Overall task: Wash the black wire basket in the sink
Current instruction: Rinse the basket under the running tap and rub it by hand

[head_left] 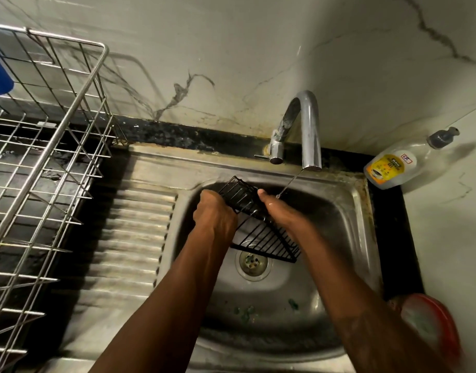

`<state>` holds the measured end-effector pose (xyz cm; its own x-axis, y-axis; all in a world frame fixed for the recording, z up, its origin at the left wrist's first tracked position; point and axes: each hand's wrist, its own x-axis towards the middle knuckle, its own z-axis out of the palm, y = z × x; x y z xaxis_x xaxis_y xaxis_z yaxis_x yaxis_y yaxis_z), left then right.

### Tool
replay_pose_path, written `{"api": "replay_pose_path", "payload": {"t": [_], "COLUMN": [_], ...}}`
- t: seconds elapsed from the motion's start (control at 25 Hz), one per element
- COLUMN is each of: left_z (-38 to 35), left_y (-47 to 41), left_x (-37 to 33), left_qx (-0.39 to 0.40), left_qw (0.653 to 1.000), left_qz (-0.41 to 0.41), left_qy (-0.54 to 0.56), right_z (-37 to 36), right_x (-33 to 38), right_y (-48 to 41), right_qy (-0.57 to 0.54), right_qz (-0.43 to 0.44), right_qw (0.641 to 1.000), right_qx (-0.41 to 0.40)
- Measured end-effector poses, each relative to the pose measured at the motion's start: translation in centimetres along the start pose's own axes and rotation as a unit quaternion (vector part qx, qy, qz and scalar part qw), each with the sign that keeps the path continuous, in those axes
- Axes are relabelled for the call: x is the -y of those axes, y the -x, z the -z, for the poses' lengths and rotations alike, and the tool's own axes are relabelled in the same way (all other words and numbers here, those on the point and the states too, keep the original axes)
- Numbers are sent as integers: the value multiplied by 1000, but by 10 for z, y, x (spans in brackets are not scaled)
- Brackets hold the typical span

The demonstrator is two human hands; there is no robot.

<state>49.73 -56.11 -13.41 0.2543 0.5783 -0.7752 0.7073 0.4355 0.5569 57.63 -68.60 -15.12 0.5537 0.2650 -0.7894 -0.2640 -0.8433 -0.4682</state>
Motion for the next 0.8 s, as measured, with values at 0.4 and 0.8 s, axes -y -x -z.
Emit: {"api": "replay_pose_path", "payload": {"t": [0.4, 0.8], "left_z": [-2, -5], "left_y": [16, 18], "left_x": [9, 3], "left_qx": [-141, -120], "left_qw": [977, 988], "left_qz": [71, 39], "left_qy": [143, 87], "right_z": [-20, -21], "right_x": [-4, 28], "right_y": [-41, -17], "right_qy": [-67, -204], "right_qz": [-76, -108], "right_qw": [984, 959], "right_qx": [-146, -162]}}
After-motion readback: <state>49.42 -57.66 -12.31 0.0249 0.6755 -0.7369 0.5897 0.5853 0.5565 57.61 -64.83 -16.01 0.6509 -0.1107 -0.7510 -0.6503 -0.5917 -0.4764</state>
